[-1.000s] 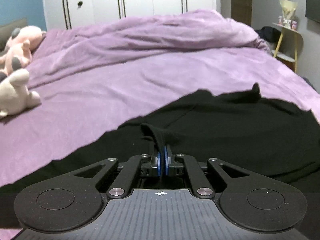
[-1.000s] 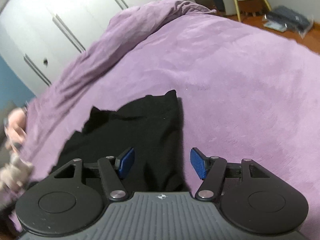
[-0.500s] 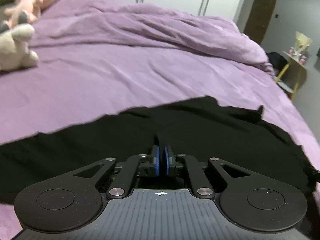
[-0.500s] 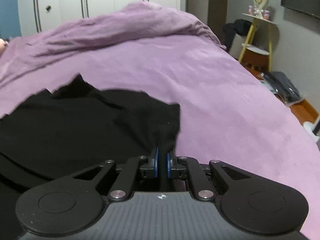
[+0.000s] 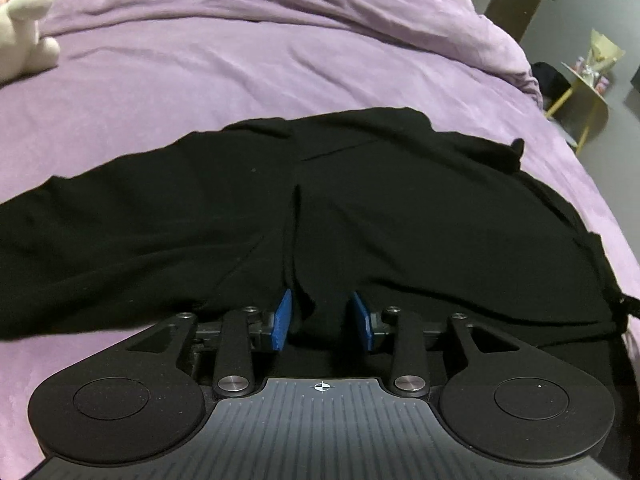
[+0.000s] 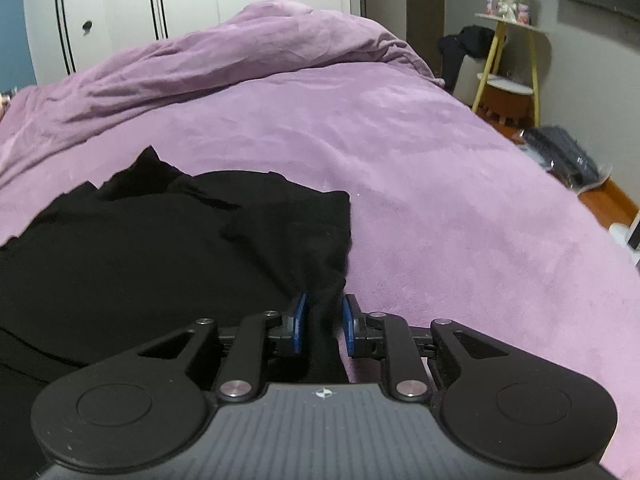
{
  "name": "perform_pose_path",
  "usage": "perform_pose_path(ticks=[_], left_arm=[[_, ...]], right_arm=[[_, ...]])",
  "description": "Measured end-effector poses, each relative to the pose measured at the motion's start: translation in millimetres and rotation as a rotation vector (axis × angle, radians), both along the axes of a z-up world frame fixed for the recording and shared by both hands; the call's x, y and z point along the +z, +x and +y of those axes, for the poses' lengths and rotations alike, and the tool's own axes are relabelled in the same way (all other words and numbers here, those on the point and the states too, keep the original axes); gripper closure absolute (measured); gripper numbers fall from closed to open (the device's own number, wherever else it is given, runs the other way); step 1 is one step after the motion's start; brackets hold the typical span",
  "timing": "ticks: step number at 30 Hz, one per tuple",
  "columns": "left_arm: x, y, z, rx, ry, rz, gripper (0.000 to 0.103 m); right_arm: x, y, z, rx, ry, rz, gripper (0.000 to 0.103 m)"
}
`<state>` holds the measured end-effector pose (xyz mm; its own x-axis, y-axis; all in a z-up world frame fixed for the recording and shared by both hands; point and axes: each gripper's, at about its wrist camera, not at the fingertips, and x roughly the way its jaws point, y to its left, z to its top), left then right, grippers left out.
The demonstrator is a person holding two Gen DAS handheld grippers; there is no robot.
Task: Fold small clothes
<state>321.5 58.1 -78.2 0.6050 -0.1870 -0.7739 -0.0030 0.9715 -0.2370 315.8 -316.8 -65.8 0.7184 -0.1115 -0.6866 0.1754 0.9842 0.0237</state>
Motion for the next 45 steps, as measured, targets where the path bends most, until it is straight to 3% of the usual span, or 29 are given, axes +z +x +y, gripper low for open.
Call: perform_pose_path(ticks=[2,4,8,10,14,17,19,21,24,26,27,32,35,39,42,45], left_arm=[[1,2,-5,-0.003,0.024,0.005,0.088],[4,2,-7,0.001,0.047,-0.014,0.093],[11,-3,-10,0.002,0.135,-0.087,0.093],[2,2,-8,0.003,0.143,-0.028,0.092],[4,-6,-1,0.050,0.099,-0.034,0.085],[7,-10,5,0.079,0.058,-0.036,0.078],[2,-9,5,0.083,0.073,-0.016,0.071],[1,-8,5,0.079,0.077,-0.011,0.071],[6,-9,8,0.088,0.070,0.011,0.067],[9,-15,12,0.094,0.059,0.023,0.051],[11,-18,15,0.094,0.052,0.028,0.050],[21,-59,40,0.110,-0.010,0.038,0.035],[25,-91,74,0.189,-0.032,0.030,0.030],[21,-126,145,0.399,-0.094,0.036,0.030],[13,-147,211,0.605,-0.235,0.026,0.038],[4,-157,269,0.748,-0.342,-0.013,0.051]], right_arm=[[-1,1,4,0.002,-0.042,0.000,0.086],[1,-2,7,-0.014,-0.058,-0.019,0.087],[-7,-1,4,-0.059,-0.095,-0.004,0.087],[-5,1,7,-0.041,-0.122,0.012,0.087],[16,-13,6,-0.060,-0.076,-0.035,0.086],[19,-30,15,-0.008,-0.065,-0.078,0.085],[7,-33,20,0.034,-0.087,-0.041,0.084],[-9,-31,16,0.031,-0.087,0.005,0.077],[0,-32,14,-0.008,-0.084,0.006,0.073],[11,-40,18,-0.035,-0.107,-0.025,0.073],[15,-45,18,-0.034,-0.095,-0.044,0.073],[19,-89,10,-0.025,0.133,-0.040,0.073],[19,-125,13,0.016,0.300,-0.038,0.071],[5,-162,20,0.046,0.513,-0.004,0.068],[-3,-180,25,0.031,0.555,-0.001,0.068],[-2,-185,27,0.015,0.559,0.000,0.068]])
